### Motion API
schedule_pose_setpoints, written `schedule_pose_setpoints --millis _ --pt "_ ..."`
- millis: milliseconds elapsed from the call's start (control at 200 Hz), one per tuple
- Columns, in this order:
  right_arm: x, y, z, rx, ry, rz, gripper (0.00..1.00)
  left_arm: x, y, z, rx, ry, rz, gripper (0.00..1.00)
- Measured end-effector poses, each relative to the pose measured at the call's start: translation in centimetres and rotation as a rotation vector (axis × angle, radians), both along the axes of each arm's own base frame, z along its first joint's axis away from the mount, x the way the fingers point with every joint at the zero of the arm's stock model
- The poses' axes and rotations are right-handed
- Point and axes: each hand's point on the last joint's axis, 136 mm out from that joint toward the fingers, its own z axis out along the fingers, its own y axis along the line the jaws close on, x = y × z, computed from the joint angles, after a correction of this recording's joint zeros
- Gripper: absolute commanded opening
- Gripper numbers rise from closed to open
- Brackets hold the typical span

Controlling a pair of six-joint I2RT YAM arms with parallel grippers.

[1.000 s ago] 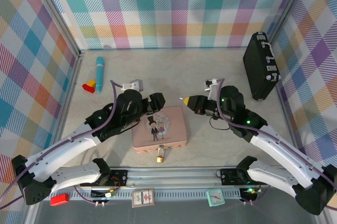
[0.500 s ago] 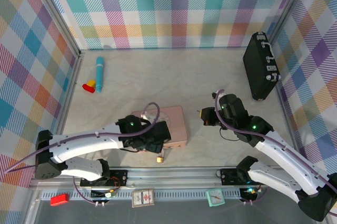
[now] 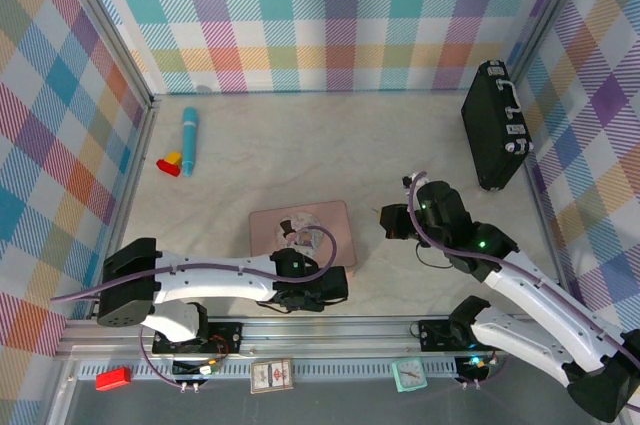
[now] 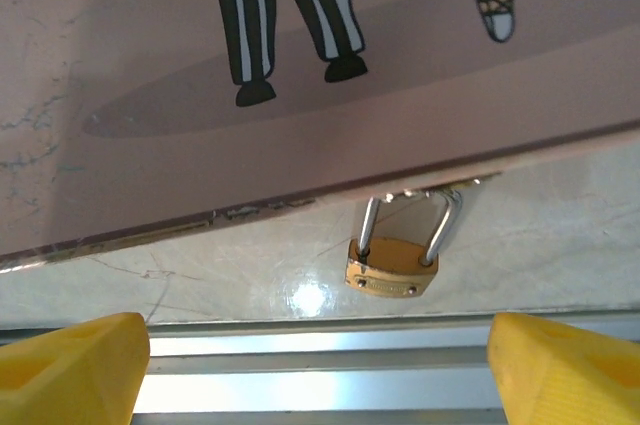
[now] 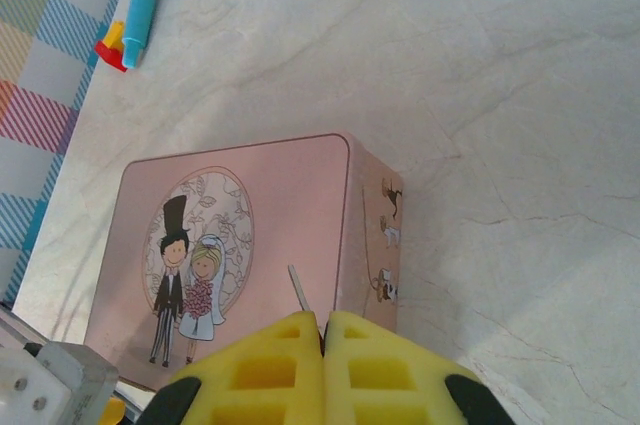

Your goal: Unlock a padlock with a key

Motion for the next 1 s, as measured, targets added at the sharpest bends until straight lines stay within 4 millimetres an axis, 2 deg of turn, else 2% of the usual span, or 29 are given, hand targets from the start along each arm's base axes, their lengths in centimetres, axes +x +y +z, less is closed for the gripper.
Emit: schedule_pose_setpoints --millis 245,405,530,645,860,1000 --pt "-0.3 0.3 -0.7 0.022 0.03 0.006 0.0 1.6 -1.5 -1.1 -0.045 -0.05 0.049 0.88" --pt "-0.3 0.5 -0.6 0.034 0.033 0.007 0.0 3.3 -1.7 -2.1 -0.018 -0.069 0.058 0.89" --pt "-0.5 0.5 -0.9 0.037 0.044 0.008 0.0 5.0 -3.0 -1.8 0.016 -0.102 0.016 0.9" --pt "-0.7 0.4 -1.4 0.039 0.056 0.007 0.0 7.3 -4.3 -1.4 0.019 -0.144 -0.01 0.9" --pt "-0.9 0.4 -1.8 0.046 0.07 0.003 0.0 11.6 -4.6 -1.0 -0.013 -0.181 -0.024 0.89" --pt "-0.9 0.4 -1.8 0.048 0.071 0.003 0.0 14.6 -5.9 -1.1 -0.028 -0.205 -0.037 0.88"
